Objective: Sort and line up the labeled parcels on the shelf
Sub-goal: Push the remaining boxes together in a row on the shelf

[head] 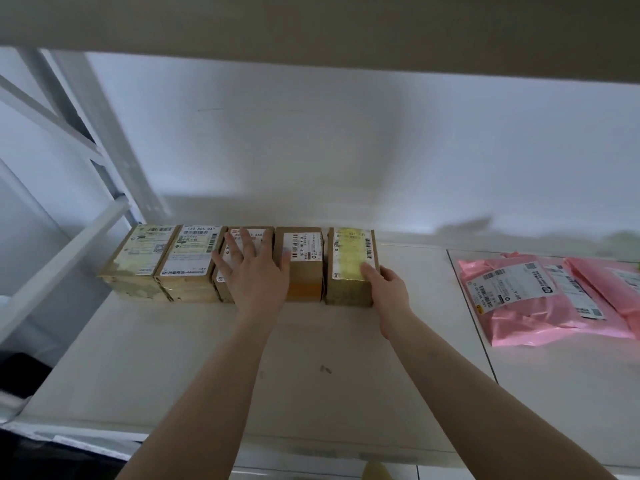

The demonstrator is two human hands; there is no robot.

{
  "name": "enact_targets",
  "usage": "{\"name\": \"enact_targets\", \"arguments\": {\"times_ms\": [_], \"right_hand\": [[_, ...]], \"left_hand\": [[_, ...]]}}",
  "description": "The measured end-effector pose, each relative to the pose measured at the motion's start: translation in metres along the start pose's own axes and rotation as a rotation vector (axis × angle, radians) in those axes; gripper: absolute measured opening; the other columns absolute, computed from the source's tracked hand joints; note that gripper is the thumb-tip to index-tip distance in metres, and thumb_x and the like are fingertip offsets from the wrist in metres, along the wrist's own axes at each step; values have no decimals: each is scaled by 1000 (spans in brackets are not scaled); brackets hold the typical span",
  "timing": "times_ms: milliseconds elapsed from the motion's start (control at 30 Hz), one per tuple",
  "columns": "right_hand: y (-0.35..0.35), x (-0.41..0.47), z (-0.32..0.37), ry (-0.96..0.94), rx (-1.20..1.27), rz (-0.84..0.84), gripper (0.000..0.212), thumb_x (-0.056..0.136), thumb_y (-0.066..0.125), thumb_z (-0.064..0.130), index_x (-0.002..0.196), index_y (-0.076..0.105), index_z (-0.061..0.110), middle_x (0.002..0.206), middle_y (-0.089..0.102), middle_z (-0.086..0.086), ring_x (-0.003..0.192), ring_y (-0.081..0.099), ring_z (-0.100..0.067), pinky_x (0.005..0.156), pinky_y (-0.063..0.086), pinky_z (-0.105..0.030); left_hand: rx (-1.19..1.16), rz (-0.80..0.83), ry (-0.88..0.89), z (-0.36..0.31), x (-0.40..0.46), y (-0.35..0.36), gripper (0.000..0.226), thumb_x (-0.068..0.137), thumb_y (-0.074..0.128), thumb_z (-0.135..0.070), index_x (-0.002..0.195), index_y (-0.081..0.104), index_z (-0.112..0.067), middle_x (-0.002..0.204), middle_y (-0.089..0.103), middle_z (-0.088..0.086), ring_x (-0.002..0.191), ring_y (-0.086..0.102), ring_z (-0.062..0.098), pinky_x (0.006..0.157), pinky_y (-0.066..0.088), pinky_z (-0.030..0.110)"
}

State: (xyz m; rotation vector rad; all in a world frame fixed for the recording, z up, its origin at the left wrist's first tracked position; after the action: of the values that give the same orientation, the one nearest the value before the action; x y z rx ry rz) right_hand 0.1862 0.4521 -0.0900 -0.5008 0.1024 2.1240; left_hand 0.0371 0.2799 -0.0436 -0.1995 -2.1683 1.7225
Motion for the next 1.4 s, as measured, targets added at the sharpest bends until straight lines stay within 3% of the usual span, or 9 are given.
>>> {"name": "enact_targets", "arguments": {"times_ms": [100, 300, 500, 733, 900, 1000, 1100, 1233, 1400], "right_hand": [[4, -4, 7, -51, 45, 51, 57, 89, 66, 42, 140, 52, 20, 126, 64, 1, 110, 59, -17, 87, 47, -30], [10, -7, 6, -92, 93, 107, 46, 94, 65, 30, 137, 55, 18, 106, 65, 9, 85, 56, 3, 63, 42, -14], [5, -9, 3, -105, 131, 90, 45, 92, 66, 27, 135, 56, 17, 100, 65, 10, 87, 59, 1, 63, 43, -15], [7, -10, 8, -138, 28, 80, 54, 93, 64, 35, 142, 50, 17, 130, 63, -2, 108, 59, -17, 69, 45, -19], [-2, -11, 6, -95, 34, 68, 73, 91, 65, 42, 153, 32, 20, 147, 49, -6, 128, 51, -23, 103, 45, -37], [-17, -14, 13, -124, 16, 52, 71, 91, 64, 44, 152, 35, 19, 148, 46, -7, 132, 47, -23, 99, 39, -33], [-59, -13, 30, -259, -67, -57, 63, 91, 65, 43, 145, 46, 16, 136, 56, -5, 124, 53, -20, 90, 46, -26], [-146, -11, 57, -462, -195, -397, 47, 89, 67, 35, 130, 59, 15, 117, 68, -3, 111, 61, -19, 96, 50, -40], [-251, 5, 64, -372, -568, -712, 56, 86, 68, 41, 135, 52, 19, 128, 63, -8, 117, 56, -31, 91, 49, -46]], "left_hand": [[-1, 68, -3, 15, 11, 2, 72, 91, 11, -69, 153, 17, -31, 162, 5, 10, 148, -7, 34, 115, -10, 57], [11, 111, 47, 18, 12, 5, 70, 92, 15, -67, 153, 14, -33, 162, 5, 7, 149, 1, 32, 116, -6, 56], [2, 140, 75, 18, 8, 3, 67, 93, 17, -66, 152, 12, -35, 163, 4, 5, 149, 1, 31, 117, -5, 53], [-14, 129, 69, 18, 8, 3, 68, 92, 18, -66, 152, 17, -33, 162, 7, 8, 149, 3, 33, 117, -4, 56], [43, 55, 98, 10, 11, -9, 66, 94, 18, -63, 151, 22, -31, 161, 13, 7, 148, -1, 34, 117, -5, 57], [10, 2, 137, -11, 8, -24, 62, 96, 18, -58, 151, 23, -30, 161, 16, 5, 149, 0, 34, 117, -4, 57], [-94, -35, 203, -49, -4, -36, 59, 97, 20, -55, 151, 25, -30, 161, 18, 3, 149, 2, 30, 119, -5, 52], [-306, -25, 353, -107, -28, -41, 55, 99, 27, -50, 149, 31, -28, 160, 21, 2, 149, 7, 27, 121, 1, 46], [-572, 106, 470, -178, -79, -23, 48, 100, 38, -40, 145, 40, -24, 156, 31, 0, 146, 23, 19, 118, 19, 33]]}}
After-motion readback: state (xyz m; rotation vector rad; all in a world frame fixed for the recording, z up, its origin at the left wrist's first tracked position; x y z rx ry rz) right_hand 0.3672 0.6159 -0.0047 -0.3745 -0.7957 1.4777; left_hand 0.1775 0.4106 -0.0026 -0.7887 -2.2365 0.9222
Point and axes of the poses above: each hand's wrist, its own x-axis towards the middle knuckle, its own y-axis out of the palm, z = x × y, the point moved 5 cm from there along x, towards the middle knuckle
